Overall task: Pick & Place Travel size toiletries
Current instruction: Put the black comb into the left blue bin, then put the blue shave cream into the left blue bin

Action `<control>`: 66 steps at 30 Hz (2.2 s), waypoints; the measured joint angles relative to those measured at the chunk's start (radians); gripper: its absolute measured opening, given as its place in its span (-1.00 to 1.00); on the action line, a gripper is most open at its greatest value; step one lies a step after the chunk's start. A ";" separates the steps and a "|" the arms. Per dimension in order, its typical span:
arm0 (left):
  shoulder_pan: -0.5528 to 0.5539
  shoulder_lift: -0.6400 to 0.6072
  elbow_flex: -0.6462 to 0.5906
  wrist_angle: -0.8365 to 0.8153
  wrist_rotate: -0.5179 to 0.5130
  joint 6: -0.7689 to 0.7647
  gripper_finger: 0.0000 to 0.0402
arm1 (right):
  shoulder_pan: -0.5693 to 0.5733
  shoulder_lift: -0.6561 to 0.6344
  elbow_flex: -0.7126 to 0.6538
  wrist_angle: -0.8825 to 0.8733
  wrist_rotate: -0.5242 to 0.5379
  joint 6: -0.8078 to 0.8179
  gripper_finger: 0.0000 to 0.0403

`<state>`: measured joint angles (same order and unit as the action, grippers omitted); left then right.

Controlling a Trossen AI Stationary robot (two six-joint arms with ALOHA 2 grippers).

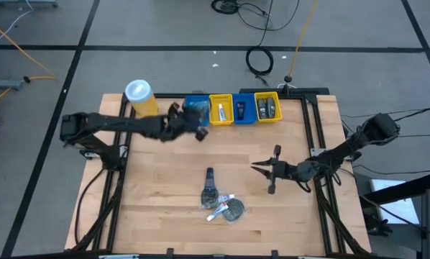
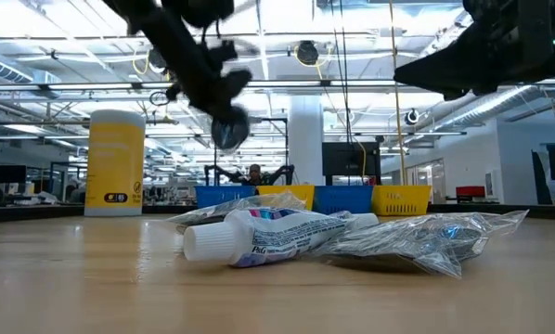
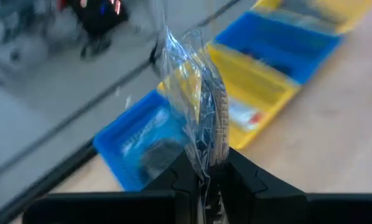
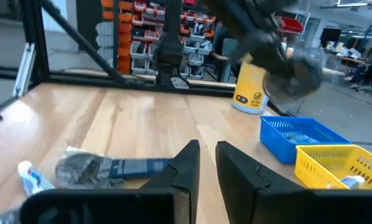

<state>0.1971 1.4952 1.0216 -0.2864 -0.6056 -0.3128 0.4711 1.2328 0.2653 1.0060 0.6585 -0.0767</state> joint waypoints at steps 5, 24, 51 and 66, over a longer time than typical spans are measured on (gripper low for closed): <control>0.164 0.095 -0.002 0.055 0.104 -0.011 -0.75 | -0.001 -0.001 -0.013 0.028 0.000 0.006 -0.79; 0.298 0.204 -0.001 0.191 0.422 -0.088 -0.75 | -0.005 0.000 -0.013 0.004 -0.004 0.027 -0.79; 0.373 0.246 -0.001 0.146 0.522 0.024 0.41 | -0.007 0.000 -0.013 -0.002 -0.001 0.034 -0.79; 0.165 0.031 -0.001 0.073 0.229 0.102 0.63 | -0.007 0.000 -0.013 -0.010 -0.001 0.035 -0.79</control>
<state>0.3616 1.5259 1.0206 -0.2133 -0.3762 -0.2104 0.4637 1.2327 0.2523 0.9962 0.6579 -0.0422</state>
